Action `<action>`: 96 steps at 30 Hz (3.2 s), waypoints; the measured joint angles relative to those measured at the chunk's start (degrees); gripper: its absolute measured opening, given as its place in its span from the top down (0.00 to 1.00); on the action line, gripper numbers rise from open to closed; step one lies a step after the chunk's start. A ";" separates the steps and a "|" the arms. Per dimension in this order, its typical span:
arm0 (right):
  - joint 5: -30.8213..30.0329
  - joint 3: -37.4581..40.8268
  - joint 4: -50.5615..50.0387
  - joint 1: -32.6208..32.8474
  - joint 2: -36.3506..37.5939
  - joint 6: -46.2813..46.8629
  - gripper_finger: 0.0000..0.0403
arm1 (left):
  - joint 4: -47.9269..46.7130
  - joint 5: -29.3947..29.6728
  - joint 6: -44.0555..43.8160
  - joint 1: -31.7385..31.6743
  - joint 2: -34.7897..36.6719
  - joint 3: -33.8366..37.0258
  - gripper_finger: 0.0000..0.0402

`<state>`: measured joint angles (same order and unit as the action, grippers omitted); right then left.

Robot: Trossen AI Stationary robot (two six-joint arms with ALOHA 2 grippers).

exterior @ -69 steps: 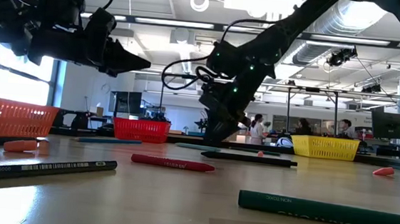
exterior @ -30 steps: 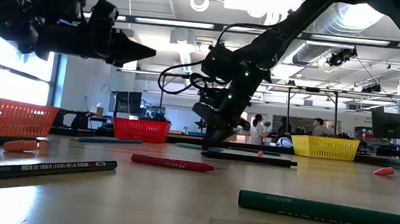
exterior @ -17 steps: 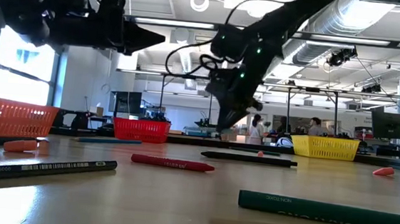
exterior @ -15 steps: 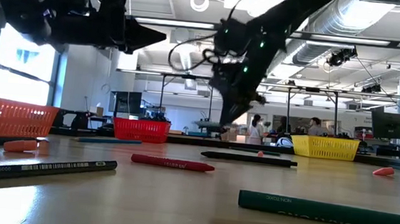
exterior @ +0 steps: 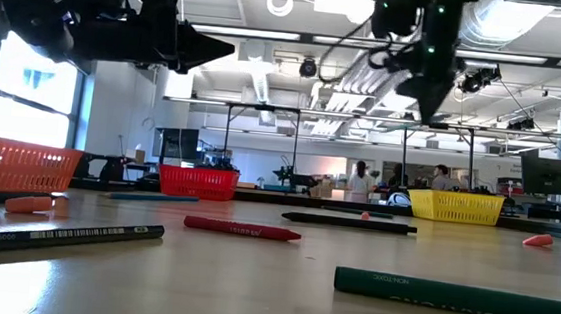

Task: Sort crayons/erasers/pens/pencils in bins
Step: Put the blue pen into the yellow basket, then put the orange pencil eraser into the red bin

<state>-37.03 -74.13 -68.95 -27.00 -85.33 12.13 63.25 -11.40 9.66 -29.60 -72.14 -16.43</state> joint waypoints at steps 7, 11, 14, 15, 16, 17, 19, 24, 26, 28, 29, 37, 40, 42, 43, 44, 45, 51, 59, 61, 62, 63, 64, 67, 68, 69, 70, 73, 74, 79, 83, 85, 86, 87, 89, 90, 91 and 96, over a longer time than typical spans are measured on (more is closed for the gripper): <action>3.17 2.66 3.19 -14.72 0.17 -16.10 0.92 | -1.24 0.00 -0.45 0.00 0.00 0.01 1.00; 4.57 8.51 9.01 -19.82 0.10 -27.13 0.92 | -2.90 0.00 -0.45 -0.01 0.00 0.02 1.00; 4.65 12.25 12.65 -22.55 0.10 -33.56 0.92 | -3.50 0.00 -0.45 0.01 0.00 0.02 1.00; 4.84 13.21 14.32 -23.32 0.10 -35.43 0.92 | -3.49 0.00 -0.45 0.00 0.00 0.02 1.00; 5.45 14.10 16.06 -24.03 0.10 -37.32 0.92 | -3.47 0.00 -0.45 0.00 0.00 0.02 1.00; 6.17 14.94 17.92 -24.67 0.10 -38.82 0.92 | -3.48 0.00 -0.45 -0.01 0.00 0.02 1.00; 8.97 16.38 22.12 -25.69 0.10 -41.67 0.92 | -3.47 0.02 -0.42 -0.01 0.00 0.04 1.00; 10.97 19.37 26.43 -27.84 0.10 -46.22 0.92 | -3.48 0.01 -0.42 0.00 0.00 0.04 1.00; 11.01 19.95 26.31 -28.45 0.10 -46.80 0.92 | -3.48 0.02 -0.42 0.01 0.00 0.04 1.00; 10.93 20.24 26.55 -28.76 0.10 -46.76 0.92 | -3.48 0.02 -0.44 0.01 0.00 0.04 1.00; 10.78 20.31 26.68 -28.83 0.10 -46.70 0.92 | -3.55 0.02 -0.44 -0.01 0.00 0.04 1.00; 10.54 20.33 26.73 -28.90 0.10 -44.58 0.77 | -4.97 0.07 -0.42 0.01 0.00 0.07 1.00; 9.92 20.33 26.80 -28.63 0.10 -43.50 0.71 | -4.97 0.09 0.55 0.00 0.00 0.07 1.00; 8.58 20.20 26.41 -28.05 0.10 -42.92 0.68 | -4.97 0.09 1.06 0.01 0.00 0.07 1.00; 7.70 19.85 25.62 -27.65 0.10 -42.43 0.67 | -4.97 0.09 1.06 -0.01 0.00 0.07 1.00; 7.07 19.26 24.60 -27.16 0.10 -41.70 0.66 | -4.97 0.11 1.06 0.01 0.00 0.07 1.00; 6.99 18.41 23.03 -26.70 0.10 -41.03 0.66 | -4.85 0.11 1.08 -0.01 0.00 0.07 1.00; 6.91 11.13 11.12 -23.92 0.18 -33.40 0.71 | -3.42 0.13 1.67 -0.01 0.00 0.07 1.00; 13.62 4.50 6.88 -18.22 2.99 -21.72 0.94 | -4.27 0.10 1.52 0.01 0.00 0.07 1.00; 16.37 4.24 7.53 -16.85 4.35 -19.30 0.98 | -5.38 0.07 1.50 0.01 0.02 0.07 1.00; 17.15 4.24 8.01 -16.06 5.03 -18.28 0.99 | -6.24 0.07 1.39 0.00 0.02 0.07 1.00; 17.77 4.24 8.55 -15.23 5.67 -17.45 0.98 | -7.06 0.07 1.12 -0.01 0.02 0.07 1.00; 18.24 4.24 9.12 -14.43 6.32 -16.72 0.97 | -7.70 0.07 1.08 0.01 0.02 0.07 1.00; 19.07 4.24 10.47 -11.94 8.15 -14.03 0.96 | -7.99 0.07 1.08 0.01 0.02 0.07 1.00; 19.48 4.24 11.17 -11.19 8.62 -12.88 0.96 | -7.57 0.07 1.08 0.01 0.02 0.07 1.00; 20.18 4.27 12.21 -10.45 9.01 -11.53 0.97 | -7.13 0.06 1.08 0.01 0.02 0.07 1.00; 21.12 4.57 13.72 -9.66 9.54 -10.41 0.97 | -6.77 0.07 1.06 0.01 0.02 0.07 1.00; 24.71 5.45 16.47 -7.53 10.42 -9.24 0.99 | -6.34 0.05 1.29 0.01 0.02 0.07 1.00; 25.43 5.60 17.57 -6.87 10.46 -8.88 1.00 | -6.38 0.04 1.51 0.01 0.02 0.07 1.00; 25.74 5.60 22.16 -3.76 10.52 -6.33 1.00 | -6.24 0.04 1.74 0.01 0.02 0.07 1.00; 26.42 5.60 25.40 -1.87 10.52 -4.46 1.00 | -6.17 0.07 3.27 0.01 0.02 0.07 1.00; 26.43 5.60 26.59 -1.01 10.52 -4.45 1.00 | -6.07 0.09 4.41 -0.01 0.02 0.07 1.00; 26.42 5.60 27.11 -0.58 10.52 -4.45 1.00 | -5.84 0.11 4.95 -0.01 0.02 0.07 1.00; 26.42 5.60 27.60 -0.17 10.52 -4.45 1.00 | -5.41 0.11 5.41 -0.01 0.02 0.07 1.00; 26.40 5.60 28.10 0.56 10.52 -4.45 1.00 | -4.14 0.13 5.50 0.00 0.02 0.07 1.00; 26.40 5.60 28.31 0.91 10.52 -4.47 1.00 | -3.62 0.12 5.50 0.01 0.02 0.07 1.00; 26.40 5.60 28.52 1.23 10.52 -4.51 1.00 | -3.08 0.13 5.50 -0.01 0.02 0.07 1.00; 25.88 5.60 29.06 2.81 10.52 -4.60 1.00 | -2.94 0.17 5.48 0.00 0.02 -1.86 1.00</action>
<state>-11.16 -68.53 -39.90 -24.19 -74.81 7.53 60.32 -11.22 15.14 -29.59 -72.12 -18.28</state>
